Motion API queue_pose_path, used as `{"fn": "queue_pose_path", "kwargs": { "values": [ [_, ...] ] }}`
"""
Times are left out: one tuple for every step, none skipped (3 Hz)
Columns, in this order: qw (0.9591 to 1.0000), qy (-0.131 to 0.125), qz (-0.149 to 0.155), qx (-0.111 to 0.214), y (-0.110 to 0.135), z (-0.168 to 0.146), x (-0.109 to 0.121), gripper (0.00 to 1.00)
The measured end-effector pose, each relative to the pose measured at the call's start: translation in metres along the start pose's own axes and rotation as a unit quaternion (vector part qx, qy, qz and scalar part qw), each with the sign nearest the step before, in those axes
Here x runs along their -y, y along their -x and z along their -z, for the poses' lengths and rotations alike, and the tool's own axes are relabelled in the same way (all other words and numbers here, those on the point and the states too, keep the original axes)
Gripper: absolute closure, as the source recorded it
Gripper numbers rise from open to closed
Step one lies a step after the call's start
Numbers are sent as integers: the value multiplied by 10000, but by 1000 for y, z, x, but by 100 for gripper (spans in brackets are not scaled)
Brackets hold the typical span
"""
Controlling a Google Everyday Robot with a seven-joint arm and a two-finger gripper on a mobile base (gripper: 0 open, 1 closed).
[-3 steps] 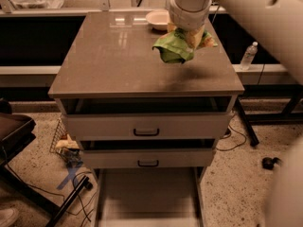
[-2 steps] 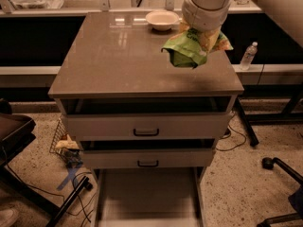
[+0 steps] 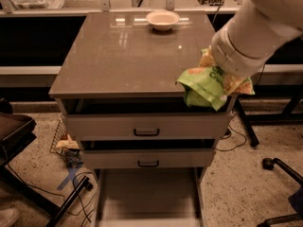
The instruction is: Place green rice chip bag into bottom drawer
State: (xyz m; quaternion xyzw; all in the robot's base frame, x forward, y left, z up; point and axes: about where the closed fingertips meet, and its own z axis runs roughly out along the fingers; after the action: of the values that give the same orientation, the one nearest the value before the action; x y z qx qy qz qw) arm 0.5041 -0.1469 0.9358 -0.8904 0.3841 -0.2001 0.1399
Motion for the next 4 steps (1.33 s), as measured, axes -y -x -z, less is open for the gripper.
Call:
{"fn": "queue_pose_path", "kwargs": {
  "values": [
    [9998, 29, -168, -49, 21, 5, -44, 100],
    [9998, 38, -181, -68, 23, 2, -45, 100],
    [9992, -109, -381, 15, 30, -13, -57, 100],
    [9932, -149, -1005, 574, 51, -76, -130, 100]
  ]
}}
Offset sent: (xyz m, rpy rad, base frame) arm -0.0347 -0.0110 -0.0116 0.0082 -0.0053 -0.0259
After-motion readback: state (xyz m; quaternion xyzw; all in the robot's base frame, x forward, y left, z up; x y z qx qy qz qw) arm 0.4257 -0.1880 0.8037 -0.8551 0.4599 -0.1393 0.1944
